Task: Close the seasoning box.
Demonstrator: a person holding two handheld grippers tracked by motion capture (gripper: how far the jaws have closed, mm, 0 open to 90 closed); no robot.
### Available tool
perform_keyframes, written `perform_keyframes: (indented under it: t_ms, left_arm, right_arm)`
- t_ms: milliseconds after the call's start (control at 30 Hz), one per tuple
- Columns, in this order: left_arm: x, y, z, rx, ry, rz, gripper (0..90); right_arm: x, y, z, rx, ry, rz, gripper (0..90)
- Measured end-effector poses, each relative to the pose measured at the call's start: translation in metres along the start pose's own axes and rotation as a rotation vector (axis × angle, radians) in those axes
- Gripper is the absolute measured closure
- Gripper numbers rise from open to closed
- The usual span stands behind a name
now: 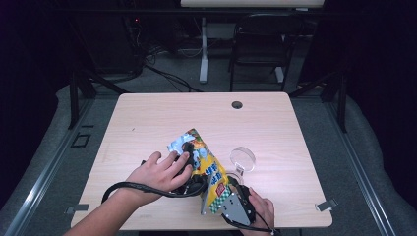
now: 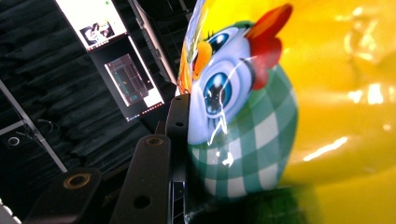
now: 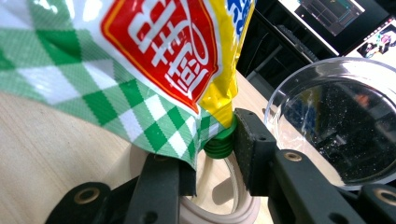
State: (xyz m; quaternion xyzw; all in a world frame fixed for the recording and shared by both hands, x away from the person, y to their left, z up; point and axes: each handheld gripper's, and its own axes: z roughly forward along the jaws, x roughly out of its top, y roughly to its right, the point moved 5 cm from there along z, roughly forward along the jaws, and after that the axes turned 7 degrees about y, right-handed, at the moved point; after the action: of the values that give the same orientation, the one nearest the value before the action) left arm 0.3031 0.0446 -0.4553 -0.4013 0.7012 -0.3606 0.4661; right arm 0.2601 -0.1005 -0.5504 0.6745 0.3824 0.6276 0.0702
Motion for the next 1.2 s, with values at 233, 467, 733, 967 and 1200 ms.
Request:
perform_keyframes:
  t_ms: [233,467,733,967,1200]
  left_arm:
    - [-0.0001,-0.0004,0.0001,0.0,-0.001,0.003,70.8]
    - [-0.0011,-0.0011,-0.0007,0.004,0.001,0.007,71.7]
    - [-0.0013,-0.0019,-0.0011,0.006,0.0,0.014,71.8]
    - [-0.0033,-0.0008,-0.002,0.0,-0.005,0.011,71.8]
    - [-0.0061,0.0001,-0.003,0.0,-0.012,0.023,71.9]
  right_arm:
    - [0.0002,0.0008,0.0,0.008,0.0,0.025,70.9]
    - [0.0012,0.0003,0.0005,0.02,0.01,0.042,70.9]
    - [0.0017,0.0,0.0008,0.024,0.012,0.058,70.8]
    - [0.0028,-0.0011,0.0012,0.031,0.01,0.053,70.8]
    - [0.0047,-0.0039,0.003,0.038,0.017,0.051,70.8]
